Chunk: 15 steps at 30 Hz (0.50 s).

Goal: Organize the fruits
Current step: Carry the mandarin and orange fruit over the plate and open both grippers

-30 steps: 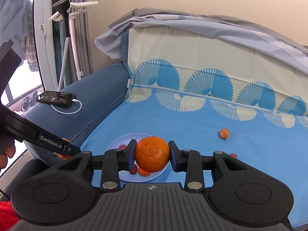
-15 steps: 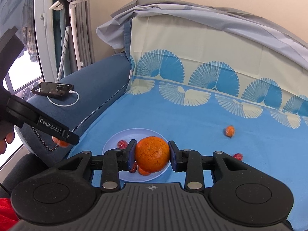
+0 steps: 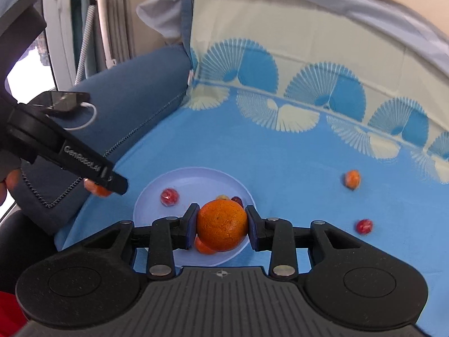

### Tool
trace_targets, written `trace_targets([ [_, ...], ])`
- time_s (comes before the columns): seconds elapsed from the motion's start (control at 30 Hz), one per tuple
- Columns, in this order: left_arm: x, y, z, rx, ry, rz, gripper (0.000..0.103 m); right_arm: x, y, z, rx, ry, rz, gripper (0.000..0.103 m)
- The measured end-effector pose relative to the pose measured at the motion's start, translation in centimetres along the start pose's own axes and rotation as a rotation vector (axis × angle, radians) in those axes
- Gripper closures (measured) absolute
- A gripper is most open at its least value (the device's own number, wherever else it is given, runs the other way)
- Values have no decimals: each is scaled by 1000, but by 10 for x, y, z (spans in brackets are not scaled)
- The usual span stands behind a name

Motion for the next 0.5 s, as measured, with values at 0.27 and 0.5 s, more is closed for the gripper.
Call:
trace_targets([
  [0.27, 14, 9, 58, 2, -74, 35, 59, -1, -7, 63, 41, -92, -40, 66],
  [0.5, 25, 8, 98, 38, -117, 46, 59, 1, -9, 111, 49, -163, -109, 66],
])
Point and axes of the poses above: each gripper's, at about its wrist camera, not at the fingertips, and z roughly the way its jaws point, y to its right, x to its top, the point moved 2 cm from there along z, roughly the way its jaws point, and after that the axes turned 1 degree about -x, right-handed, at the moved point
